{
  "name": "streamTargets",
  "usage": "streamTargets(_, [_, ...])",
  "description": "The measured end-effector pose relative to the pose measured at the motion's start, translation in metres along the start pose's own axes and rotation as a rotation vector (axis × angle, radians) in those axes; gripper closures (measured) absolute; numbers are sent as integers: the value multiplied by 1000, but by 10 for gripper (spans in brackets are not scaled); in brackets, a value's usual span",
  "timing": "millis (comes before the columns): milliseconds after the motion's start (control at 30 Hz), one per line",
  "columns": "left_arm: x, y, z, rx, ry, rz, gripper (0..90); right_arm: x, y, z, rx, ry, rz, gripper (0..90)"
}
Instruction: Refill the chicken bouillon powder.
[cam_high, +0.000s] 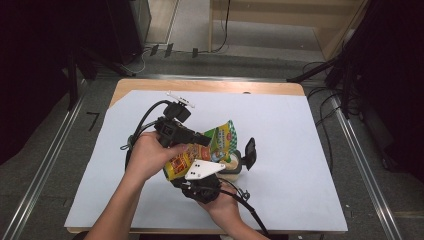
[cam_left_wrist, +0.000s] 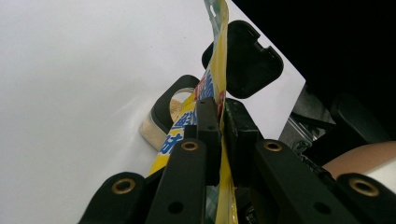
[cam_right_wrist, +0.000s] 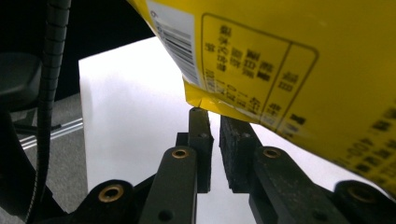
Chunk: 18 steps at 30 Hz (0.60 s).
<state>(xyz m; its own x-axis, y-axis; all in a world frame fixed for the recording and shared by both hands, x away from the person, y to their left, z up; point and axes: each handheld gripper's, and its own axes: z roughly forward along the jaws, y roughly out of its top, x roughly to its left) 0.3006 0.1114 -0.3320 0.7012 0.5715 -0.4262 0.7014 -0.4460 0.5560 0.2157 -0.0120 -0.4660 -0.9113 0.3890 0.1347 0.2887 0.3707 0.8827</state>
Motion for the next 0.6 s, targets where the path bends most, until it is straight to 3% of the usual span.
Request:
streamTargets(200, [7, -4, -2, -6, -16, -16, 878, -1, -3, 2, 21, 2, -1, 840])
streamTargets(600, [16, -10, -6, -6, -36, -6, 885, -2, -8, 5, 44, 4, 1, 822])
